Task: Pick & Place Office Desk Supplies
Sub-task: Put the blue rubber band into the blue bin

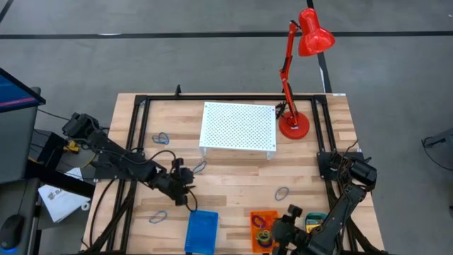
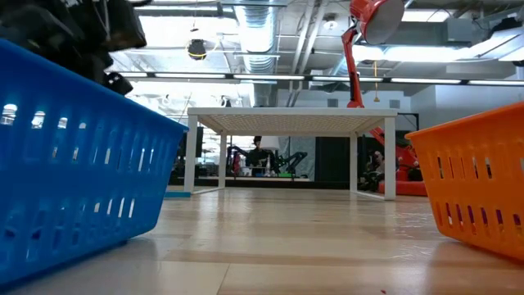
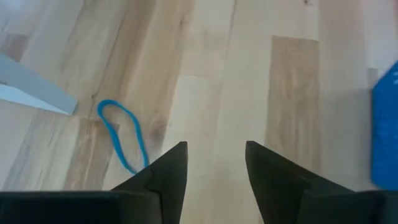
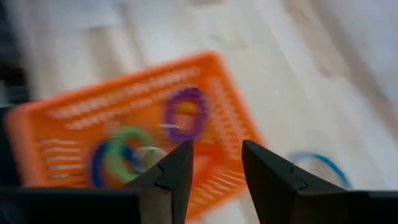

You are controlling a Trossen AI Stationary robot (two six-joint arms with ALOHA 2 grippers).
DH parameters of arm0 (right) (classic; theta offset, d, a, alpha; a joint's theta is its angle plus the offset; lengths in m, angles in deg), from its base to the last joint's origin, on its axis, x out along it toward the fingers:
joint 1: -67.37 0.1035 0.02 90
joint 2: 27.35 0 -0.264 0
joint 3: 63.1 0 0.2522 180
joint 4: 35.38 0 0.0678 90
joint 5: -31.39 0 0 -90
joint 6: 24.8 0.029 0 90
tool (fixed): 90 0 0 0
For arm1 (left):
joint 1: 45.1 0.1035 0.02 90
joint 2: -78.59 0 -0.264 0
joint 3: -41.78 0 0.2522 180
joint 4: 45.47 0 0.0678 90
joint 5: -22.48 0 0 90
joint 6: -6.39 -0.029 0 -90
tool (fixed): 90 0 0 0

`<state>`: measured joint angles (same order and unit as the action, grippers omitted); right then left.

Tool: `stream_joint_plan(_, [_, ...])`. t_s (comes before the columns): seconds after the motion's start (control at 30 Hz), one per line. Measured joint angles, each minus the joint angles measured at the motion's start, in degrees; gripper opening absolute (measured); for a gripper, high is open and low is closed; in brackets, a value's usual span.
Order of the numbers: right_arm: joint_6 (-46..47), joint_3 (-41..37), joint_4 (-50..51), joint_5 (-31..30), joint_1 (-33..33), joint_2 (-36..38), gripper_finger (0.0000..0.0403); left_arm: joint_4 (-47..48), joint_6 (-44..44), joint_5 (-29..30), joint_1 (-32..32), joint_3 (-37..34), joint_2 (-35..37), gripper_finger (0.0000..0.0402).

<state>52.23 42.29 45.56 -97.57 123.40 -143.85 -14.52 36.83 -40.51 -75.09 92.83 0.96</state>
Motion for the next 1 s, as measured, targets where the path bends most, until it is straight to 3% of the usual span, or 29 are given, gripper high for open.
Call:
stream_joint_plan(0.2, [23.6,0.0,20.5,2.3,-1.1,0.0,0.0134,-2.6,0.0,0.0,0.5,-1.2,0.0,0.0154])
stream_joint_plan(0.3, [29.1,-0.1,22.5,3.9,-2.0,0.0,0.0134,-3.7,-0.1,0.0,0.5,-1.2,0.1,0.0156])
stream_joint_plan(0.43, [28.3,-0.9,22.7,8.4,-5.3,0.9,0.0134,-5.4,-0.8,-0.3,0.5,-1.2,1.0,0.0156])
stream_joint_plan(0.67, [15.1,-5.2,22.0,10.8,-12.2,3.8,0.0134,-8.5,-2.0,-3.1,-0.1,-1.2,3.8,0.0154])
stream_joint_plan(0.8, [11.4,-14.3,16.5,11.1,-14.7,11.6,0.0134,-8.6,-2.4,-3.3,-0.8,-1.2,5.8,0.0154])
stream_joint_plan(1.0, [10.3,-36.7,-8.4,15.5,-15.3,28.6,0.0133,-9.2,-3.6,-3.4,-1.6,-1.2,8.6,0.0154])
